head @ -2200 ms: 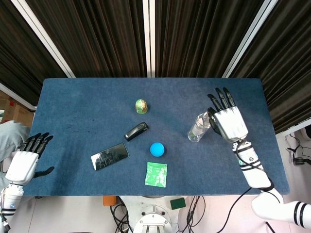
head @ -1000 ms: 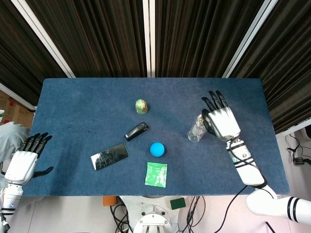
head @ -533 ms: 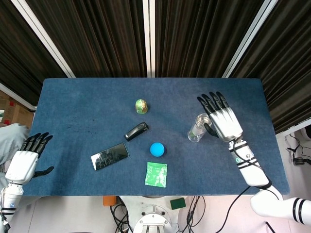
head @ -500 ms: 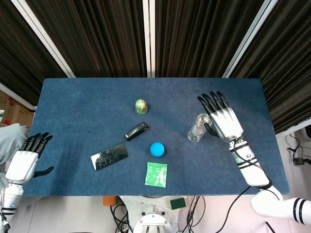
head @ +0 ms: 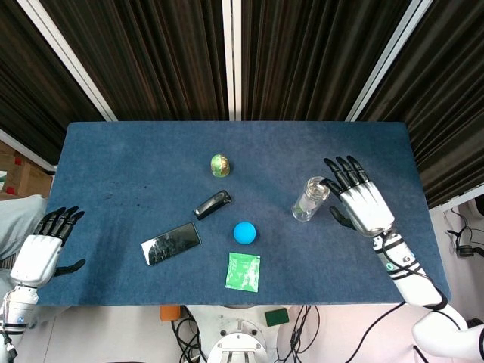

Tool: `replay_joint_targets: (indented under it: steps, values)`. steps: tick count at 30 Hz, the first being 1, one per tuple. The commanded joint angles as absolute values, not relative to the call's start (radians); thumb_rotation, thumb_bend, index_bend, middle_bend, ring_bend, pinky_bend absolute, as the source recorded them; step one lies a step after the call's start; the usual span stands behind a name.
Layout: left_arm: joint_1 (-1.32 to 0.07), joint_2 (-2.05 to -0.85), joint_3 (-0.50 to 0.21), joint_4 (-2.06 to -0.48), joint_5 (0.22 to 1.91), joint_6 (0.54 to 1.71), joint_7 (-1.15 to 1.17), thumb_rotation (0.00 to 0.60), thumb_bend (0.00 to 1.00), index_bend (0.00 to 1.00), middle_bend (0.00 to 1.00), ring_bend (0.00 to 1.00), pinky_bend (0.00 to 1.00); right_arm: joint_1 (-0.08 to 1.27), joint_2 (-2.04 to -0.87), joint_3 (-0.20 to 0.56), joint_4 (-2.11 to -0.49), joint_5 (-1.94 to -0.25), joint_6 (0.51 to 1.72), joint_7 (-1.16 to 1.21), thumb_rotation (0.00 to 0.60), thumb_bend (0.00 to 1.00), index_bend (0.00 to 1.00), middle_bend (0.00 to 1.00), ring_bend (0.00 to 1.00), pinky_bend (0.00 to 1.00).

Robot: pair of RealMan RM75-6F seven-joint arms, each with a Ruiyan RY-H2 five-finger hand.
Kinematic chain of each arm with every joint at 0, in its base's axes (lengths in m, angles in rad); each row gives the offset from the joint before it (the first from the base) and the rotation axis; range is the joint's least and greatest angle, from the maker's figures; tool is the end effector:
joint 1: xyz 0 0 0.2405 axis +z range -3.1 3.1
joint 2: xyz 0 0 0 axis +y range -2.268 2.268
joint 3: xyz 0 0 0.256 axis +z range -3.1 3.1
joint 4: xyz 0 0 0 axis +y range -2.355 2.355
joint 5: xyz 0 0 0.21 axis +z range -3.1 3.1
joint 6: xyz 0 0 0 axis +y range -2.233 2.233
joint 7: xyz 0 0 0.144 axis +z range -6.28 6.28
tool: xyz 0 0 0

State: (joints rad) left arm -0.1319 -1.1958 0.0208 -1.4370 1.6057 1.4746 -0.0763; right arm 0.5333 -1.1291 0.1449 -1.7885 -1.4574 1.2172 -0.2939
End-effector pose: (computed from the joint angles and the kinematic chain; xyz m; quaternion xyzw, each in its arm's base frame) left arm -0.3227 0.1826 0.1336 -0.6517 -0.3678 -0.3862 0.5393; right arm -0.1673 -0.2961 0.1199 0.7302 -0.2477 0.4277 0.4718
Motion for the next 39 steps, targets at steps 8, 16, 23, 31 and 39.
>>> replay_joint_targets:
  steps: [8, 16, 23, 31, 39]
  values:
    - [-0.130, -1.197, 0.022, -1.437, 1.603, 1.474, -0.074, 0.600, 0.04, 0.11, 0.08, 0.05, 0.12, 0.530, -1.144, 0.137, -1.767, -1.442, 1.198, -0.331, 0.600, 0.30, 0.37, 0.00, 0.00, 0.00]
    - [-0.129, -1.199, 0.022, -1.431, 1.600, 1.472, -0.079, 0.600, 0.04, 0.11, 0.08, 0.05, 0.12, 0.540, -1.170, 0.138, -1.748, -1.409, 1.169, -0.361, 0.600, 0.30, 0.37, 0.00, 0.00, 0.00]
    - [-0.129, -1.199, 0.022, -1.427, 1.599, 1.473, -0.083, 0.600, 0.04, 0.11, 0.08, 0.05, 0.12, 0.544, -1.182, 0.142, -1.745, -1.403, 1.165, -0.374, 0.600, 0.30, 0.38, 0.00, 0.00, 0.00]
    - [-0.129, -1.200, 0.023, -1.424, 1.598, 1.471, -0.086, 0.600, 0.04, 0.11, 0.08, 0.05, 0.12, 0.544, -1.193, 0.138, -1.736, -1.393, 1.160, -0.383, 0.600, 0.31, 0.41, 0.00, 0.00, 0.00]
    - [-0.128, -1.200, 0.023, -1.423, 1.598, 1.472, -0.087, 0.600, 0.04, 0.11, 0.08, 0.05, 0.12, 0.547, -1.203, 0.137, -1.726, -1.385, 1.152, -0.390, 0.600, 0.31, 0.41, 0.00, 0.00, 0.00]
